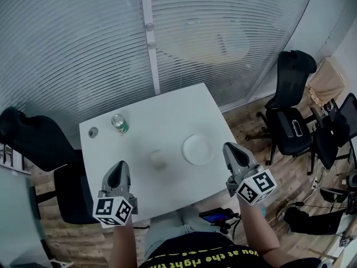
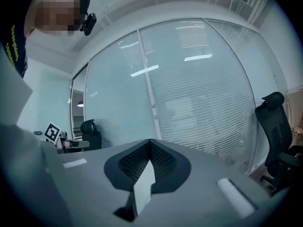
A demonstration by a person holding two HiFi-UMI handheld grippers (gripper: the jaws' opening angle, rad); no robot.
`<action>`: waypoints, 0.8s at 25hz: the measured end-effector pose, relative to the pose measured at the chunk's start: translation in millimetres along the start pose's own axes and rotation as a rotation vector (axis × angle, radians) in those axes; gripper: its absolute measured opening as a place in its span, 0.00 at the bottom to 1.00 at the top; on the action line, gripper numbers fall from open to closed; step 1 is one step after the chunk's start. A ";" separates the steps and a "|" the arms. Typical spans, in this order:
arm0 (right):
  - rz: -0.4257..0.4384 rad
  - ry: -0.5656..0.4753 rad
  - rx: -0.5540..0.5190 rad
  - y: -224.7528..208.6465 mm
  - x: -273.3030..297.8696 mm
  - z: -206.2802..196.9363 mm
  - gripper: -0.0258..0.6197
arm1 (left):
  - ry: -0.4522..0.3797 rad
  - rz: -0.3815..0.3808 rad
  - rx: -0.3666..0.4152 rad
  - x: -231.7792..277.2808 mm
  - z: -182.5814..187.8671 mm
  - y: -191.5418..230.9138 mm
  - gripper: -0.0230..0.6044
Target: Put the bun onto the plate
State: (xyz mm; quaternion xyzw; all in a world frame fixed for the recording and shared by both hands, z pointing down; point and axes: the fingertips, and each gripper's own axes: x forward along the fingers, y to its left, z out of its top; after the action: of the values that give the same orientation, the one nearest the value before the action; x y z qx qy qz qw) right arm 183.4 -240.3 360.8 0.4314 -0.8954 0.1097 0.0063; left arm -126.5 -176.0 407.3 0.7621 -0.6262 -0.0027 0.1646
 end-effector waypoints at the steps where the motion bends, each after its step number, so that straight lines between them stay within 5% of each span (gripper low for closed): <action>1: 0.004 0.002 0.003 0.2 2.3 -0.9 0.05 | 0.002 0.001 0.000 1.3 0.1 0.1 0.04; 20: -0.001 0.001 0.005 18.7 22.6 -6.5 0.05 | -0.013 -0.013 -0.005 7.3 -1.2 17.3 0.04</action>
State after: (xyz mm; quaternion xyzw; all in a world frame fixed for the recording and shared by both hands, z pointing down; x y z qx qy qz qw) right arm 154.2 -245.2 366.0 0.4318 -0.8949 0.1122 0.0055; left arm -141.1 -185.5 414.3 0.7656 -0.6225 -0.0103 0.1623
